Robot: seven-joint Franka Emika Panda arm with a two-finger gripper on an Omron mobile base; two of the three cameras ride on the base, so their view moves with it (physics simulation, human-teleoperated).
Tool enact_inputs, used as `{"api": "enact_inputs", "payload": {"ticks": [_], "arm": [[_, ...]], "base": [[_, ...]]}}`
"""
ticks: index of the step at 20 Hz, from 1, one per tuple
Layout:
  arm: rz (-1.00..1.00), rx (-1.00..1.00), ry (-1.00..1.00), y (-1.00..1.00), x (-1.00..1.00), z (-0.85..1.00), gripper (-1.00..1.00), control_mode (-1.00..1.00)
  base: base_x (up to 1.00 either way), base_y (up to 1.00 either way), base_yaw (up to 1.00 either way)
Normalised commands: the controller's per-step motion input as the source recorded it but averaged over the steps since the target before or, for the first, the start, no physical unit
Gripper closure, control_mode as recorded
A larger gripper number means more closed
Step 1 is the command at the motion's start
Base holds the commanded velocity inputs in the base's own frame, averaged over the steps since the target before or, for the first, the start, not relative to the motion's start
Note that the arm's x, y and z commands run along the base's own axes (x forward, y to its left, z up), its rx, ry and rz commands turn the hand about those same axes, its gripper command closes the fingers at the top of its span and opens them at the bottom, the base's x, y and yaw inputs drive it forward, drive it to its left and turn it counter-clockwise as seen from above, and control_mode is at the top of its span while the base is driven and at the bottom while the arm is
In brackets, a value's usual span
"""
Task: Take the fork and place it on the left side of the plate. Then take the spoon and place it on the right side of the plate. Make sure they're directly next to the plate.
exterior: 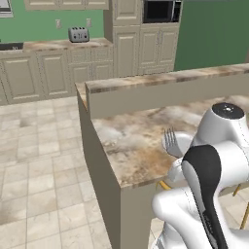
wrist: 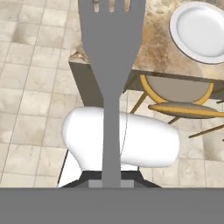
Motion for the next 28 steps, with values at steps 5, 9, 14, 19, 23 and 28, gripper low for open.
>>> {"api": "enact_inputs", "payload": {"ticks": [5, 9, 14, 19, 23, 28], "arm": [[0.03, 0.11, 0.12, -0.15, 1.0, -0.12, 1.0, -1.0], [0.0, 0.07, 0.15, 0.0, 1.0, -0.21, 1.0, -1.0], [0.01, 0.01, 0.1, -0.02, 0.98, -0.59, 1.0, -1.0], [0.02, 0.0, 0.01, -0.14, 0.57, -0.74, 1.0, -1.0], [0.0, -0.01, 0.0, -0.08, 0.35, -0.64, 1.0, -1.0], [0.0, 0.0, 0.0, -0.02, 0.36, -0.52, 1.0, -1.0]], "base": [[0.0, 0.0, 0.0], [0.0, 0.0, 0.0], [0.0, 0.0, 0.0], [0.0, 0.0, 0.0], [0.0, 0.0, 0.0], [0.0, 0.0, 0.0]]}}
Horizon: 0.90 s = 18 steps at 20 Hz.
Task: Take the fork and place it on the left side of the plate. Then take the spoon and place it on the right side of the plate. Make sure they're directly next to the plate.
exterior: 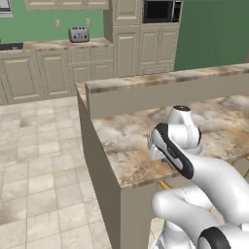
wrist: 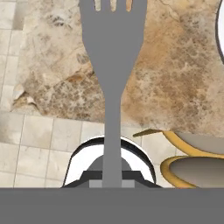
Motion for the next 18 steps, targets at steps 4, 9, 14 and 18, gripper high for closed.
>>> {"api": "enact_inputs", "payload": {"ticks": [4, 9, 14, 18], "arm": [[0.0, 0.0, 0.0, -0.01, 0.24, -0.22, 1.0, -1.0], [-0.01, -0.01, 0.0, -0.15, 0.2, -0.02, 1.0, -1.0], [-0.02, -0.03, 0.0, -0.17, 0.23, -0.04, 1.0, -1.0], [-0.05, -0.04, 0.0, -0.01, 0.22, -0.2, 1.0, -1.0]], "base": [[0.0, 0.0, 0.0], [0.0, 0.0, 0.0], [0.0, 0.0, 0.0], [0.0, 0.0, 0.0]]}}
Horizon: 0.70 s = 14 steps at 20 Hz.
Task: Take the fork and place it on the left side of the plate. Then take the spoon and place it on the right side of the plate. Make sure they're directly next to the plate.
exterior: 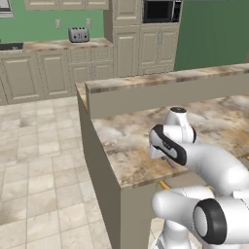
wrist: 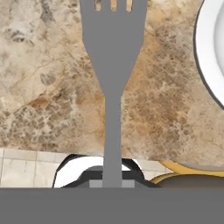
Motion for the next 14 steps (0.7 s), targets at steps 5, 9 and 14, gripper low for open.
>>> {"api": "enact_inputs", "payload": {"ticks": [5, 9, 14], "arm": [[-0.08, -0.02, 0.0, 0.0, 0.23, -0.21, 1.0, -1.0], [-0.11, 0.0, 0.0, 0.0, 0.24, -0.17, 1.0, -1.0], [-0.07, 0.0, 0.0, 0.0, 0.21, -0.23, 1.0, -1.0]], "base": [[0.0, 0.0, 0.0], [0.0, 0.0, 0.0], [0.0, 0.0, 0.0]]}}
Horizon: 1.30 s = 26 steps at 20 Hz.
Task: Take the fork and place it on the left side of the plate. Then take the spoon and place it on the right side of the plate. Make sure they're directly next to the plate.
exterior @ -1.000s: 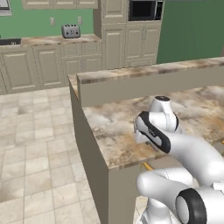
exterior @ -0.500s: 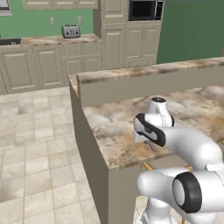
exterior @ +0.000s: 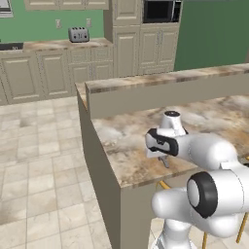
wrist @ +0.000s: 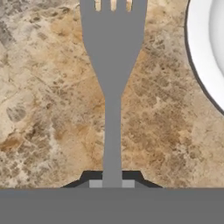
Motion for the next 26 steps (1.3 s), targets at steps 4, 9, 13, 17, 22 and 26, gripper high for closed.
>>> {"api": "enact_inputs", "payload": {"ticks": [4, 9, 13, 17, 22, 26], "arm": [[-0.05, 0.0, 0.0, 0.0, 0.15, -0.25, 1.0, -1.0], [-0.01, 0.0, 0.0, 0.0, 0.09, -0.26, 1.0, -1.0], [0.0, 0.0, 0.0, 0.0, 0.14, -0.2, 1.0, -1.0], [0.02, 0.0, -0.02, 0.0, 0.19, -0.18, 1.0, -1.0], [0.07, 0.0, -0.04, 0.0, 0.2, -0.12, 1.0, -1.0], [0.08, 0.0, -0.05, 0.0, 0.25, -0.06, 1.0, -1.0]], "base": [[0.0, 0.0, 0.0], [0.0, 0.0, 0.0], [0.0, 0.0, 0.0], [0.0, 0.0, 0.0], [0.0, 0.0, 0.0], [0.0, 0.0, 0.0]]}}
